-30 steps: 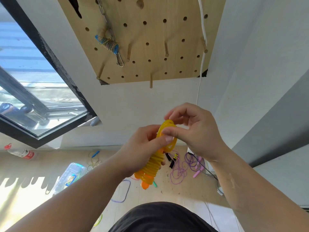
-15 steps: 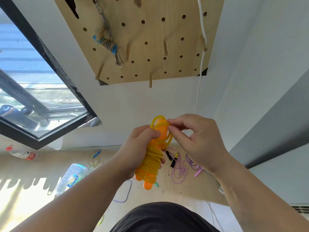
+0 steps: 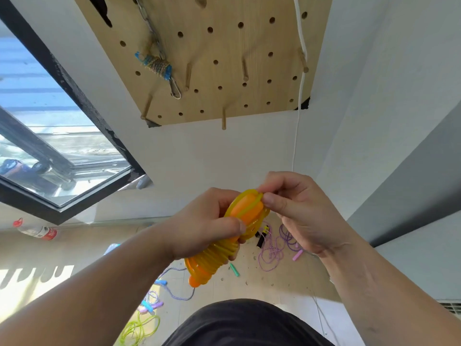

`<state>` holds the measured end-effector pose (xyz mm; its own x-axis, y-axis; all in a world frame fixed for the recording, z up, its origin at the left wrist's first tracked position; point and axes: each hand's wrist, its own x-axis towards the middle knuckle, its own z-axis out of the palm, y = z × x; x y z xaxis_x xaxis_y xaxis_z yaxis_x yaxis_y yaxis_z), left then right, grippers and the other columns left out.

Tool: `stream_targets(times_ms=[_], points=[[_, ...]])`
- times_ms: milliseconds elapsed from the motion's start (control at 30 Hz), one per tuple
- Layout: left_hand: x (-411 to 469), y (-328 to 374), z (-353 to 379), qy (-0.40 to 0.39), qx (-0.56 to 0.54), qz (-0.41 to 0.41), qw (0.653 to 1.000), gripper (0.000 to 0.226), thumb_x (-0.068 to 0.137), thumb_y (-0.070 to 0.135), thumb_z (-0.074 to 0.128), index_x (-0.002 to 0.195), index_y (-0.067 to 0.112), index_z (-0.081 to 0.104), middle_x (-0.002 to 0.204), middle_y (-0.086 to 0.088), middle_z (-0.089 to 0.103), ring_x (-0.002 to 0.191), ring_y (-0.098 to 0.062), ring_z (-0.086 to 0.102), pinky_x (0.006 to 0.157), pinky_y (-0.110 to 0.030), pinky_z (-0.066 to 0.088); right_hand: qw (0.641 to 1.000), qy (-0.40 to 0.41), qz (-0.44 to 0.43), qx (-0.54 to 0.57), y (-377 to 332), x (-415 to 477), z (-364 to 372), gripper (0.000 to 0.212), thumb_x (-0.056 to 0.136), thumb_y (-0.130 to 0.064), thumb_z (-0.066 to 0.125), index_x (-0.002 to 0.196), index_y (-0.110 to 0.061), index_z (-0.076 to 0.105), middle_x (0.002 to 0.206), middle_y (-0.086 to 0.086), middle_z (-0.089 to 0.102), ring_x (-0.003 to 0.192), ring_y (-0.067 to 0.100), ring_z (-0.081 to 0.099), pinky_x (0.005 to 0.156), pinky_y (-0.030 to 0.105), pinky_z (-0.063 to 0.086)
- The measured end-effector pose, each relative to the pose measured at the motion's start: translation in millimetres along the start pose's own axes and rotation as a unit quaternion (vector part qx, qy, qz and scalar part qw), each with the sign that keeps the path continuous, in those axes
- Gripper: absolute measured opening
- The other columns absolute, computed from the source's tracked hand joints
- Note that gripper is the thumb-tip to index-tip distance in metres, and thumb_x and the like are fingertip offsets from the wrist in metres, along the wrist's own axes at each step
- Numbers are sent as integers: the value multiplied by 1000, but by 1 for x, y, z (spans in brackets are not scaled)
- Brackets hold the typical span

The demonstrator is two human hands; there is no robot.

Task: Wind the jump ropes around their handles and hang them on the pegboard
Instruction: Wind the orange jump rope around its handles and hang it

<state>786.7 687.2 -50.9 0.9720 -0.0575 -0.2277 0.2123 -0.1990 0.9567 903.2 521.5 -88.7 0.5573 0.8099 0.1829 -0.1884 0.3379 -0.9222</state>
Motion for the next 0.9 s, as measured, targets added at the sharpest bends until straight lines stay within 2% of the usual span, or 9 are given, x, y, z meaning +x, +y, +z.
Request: stream_targets(times_ms=[100, 233, 333, 433, 600, 700, 767, 833, 900], points=[[1, 1, -5, -26, 41, 17, 999, 38, 72, 44, 65, 102, 21, 67, 94, -8, 71, 84, -31, 72, 69, -38, 60, 1000, -8, 10, 17, 2, 0, -1, 27, 67, -46, 89, 80, -26, 78, 78, -5, 68, 78, 13, 62, 73, 25, 50], [3, 0, -12, -74, -1, 14, 997, 28, 73, 40, 65, 100, 33, 70, 95, -8, 71, 82, -32, 70, 70, -46, 60, 1000, 8, -9, 11, 2, 1, 4, 21, 75, -44, 84, 85, -27, 79, 99, 3, 73, 99, 25, 63, 81, 37, 51], [6, -5, -9, -71, -105, -13, 992, 32, 76, 35, 65, 105, 21, 69, 94, -21, 67, 76, -37, 67, 67, -44, 57, 998, 56, -11, -3, 3, 6, 10, 8, 79, -32, 82, 85, -27, 79, 87, 1, 74, 85, 22, 65, 74, 36, 52], [12, -7, 0, 11, -121, -22, 992, 45, 75, 39, 71, 105, 7, 64, 91, -29, 68, 71, -41, 67, 66, -45, 58, 994, 113, -8, -5, 5, 14, 15, 18, 87, -16, 65, 80, -29, 76, 78, -4, 69, 77, 13, 62, 70, 28, 50], [23, -8, 19, 225, -14, -35, 974, 58, 58, 52, 73, 90, 3, 72, 84, -21, 74, 78, -37, 74, 75, -56, 61, 984, 179, 20, -4, 15, 18, 21, 14, 87, -21, 63, 81, -28, 73, 82, 0, 68, 81, 17, 61, 75, 33, 50], [25, -9, 35, 327, -15, -16, 945, 47, 63, 50, 72, 76, 5, 67, 69, -18, 66, 61, -22, 64, 60, -43, 55, 977, 213, 22, -12, 18, 19, 29, 12, 98, -12, 60, 90, -18, 68, 84, 1, 68, 82, 18, 63, 73, 34, 53], [26, -9, 41, 377, -17, -8, 926, 29, 80, 41, 75, 81, 13, 67, 65, -1, 66, 59, -14, 64, 57, -33, 54, 966, 257, 12, -13, 18, 21, 31, 16, 100, -8, 58, 90, -16, 67, 83, 1, 69, 82, 19, 64, 71, 35, 55], [27, -8, 45, 383, -38, 12, 923, 6, 95, 33, 67, 95, 28, 67, 81, 7, 72, 72, -9, 69, 62, -28, 59, 958, 288, -2, -20, 17, 24, 33, 15, 100, -7, 59, 90, -15, 67, 82, 0, 70, 79, 17, 64, 67, 32, 54], [27, -10, 49, 394, -37, 46, 917, 7, 102, 35, 57, 103, 35, 64, 94, 12, 70, 85, -5, 66, 68, -23, 56, 956, 292, -12, -34, 17, 26, 37, 13, 100, -9, 60, 91, -15, 67, 83, 1, 70, 78, 17, 64, 66, 31, 53]])
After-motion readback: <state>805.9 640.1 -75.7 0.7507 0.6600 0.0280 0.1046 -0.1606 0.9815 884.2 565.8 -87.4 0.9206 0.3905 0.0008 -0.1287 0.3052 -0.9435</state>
